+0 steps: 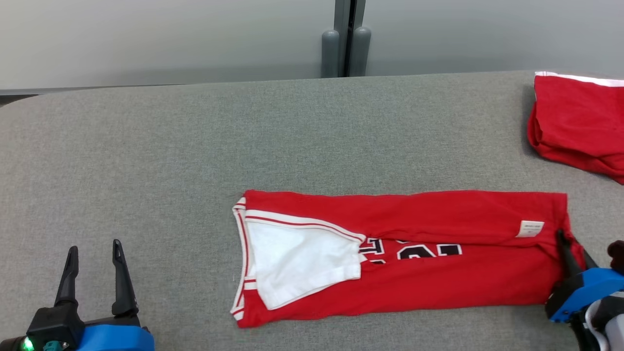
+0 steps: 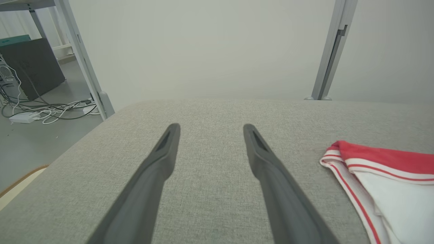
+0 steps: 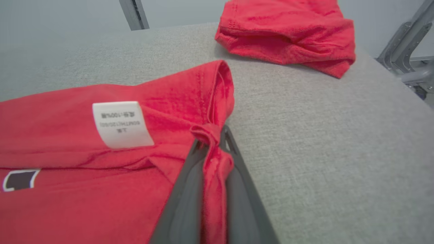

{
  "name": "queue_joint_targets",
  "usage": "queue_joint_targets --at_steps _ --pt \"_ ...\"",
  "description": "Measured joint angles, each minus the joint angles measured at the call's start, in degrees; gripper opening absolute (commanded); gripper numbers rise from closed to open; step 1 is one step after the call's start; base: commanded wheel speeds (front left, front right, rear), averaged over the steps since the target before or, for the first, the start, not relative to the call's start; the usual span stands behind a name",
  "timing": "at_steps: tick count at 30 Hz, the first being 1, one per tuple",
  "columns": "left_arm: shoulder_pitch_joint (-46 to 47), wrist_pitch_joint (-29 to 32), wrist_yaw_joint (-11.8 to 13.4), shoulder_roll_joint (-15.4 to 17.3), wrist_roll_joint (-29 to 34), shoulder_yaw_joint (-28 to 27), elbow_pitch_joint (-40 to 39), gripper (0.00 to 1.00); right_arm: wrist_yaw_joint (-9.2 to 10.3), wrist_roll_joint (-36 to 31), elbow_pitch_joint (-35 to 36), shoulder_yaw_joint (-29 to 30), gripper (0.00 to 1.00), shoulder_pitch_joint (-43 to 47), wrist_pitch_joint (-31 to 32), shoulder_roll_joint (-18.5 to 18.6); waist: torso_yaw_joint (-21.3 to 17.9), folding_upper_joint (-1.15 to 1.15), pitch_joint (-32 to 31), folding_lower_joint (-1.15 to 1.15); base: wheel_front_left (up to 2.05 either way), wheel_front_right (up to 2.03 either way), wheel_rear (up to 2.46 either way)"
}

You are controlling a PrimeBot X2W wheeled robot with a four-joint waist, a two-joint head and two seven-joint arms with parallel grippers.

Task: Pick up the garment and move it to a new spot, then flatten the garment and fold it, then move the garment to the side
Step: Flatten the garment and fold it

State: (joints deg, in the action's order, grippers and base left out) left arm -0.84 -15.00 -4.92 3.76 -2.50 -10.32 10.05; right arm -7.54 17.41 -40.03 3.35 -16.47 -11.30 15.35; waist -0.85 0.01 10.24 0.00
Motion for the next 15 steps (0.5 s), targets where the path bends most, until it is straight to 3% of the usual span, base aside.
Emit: queue_joint_targets --at_steps 6,15 --pt "-0.18 0.0 -0.15 -0.08 0.16 -0.58 -0.09 1.0 0.03 -0.69 2.32 2.03 0.0 0.03 3.64 1.68 -1.16 0.0 -0.4 0.0 0.0 0.0 0.0" --pt "-0.4 0.0 -0.15 -0.47 0.35 -0.12 0.05 1.0 0.05 2.86 13.05 -2.63 0.0 1.46 8.48 -2.7 -1.34 0.0 -1.62 0.0 0.0 0.0 0.0"
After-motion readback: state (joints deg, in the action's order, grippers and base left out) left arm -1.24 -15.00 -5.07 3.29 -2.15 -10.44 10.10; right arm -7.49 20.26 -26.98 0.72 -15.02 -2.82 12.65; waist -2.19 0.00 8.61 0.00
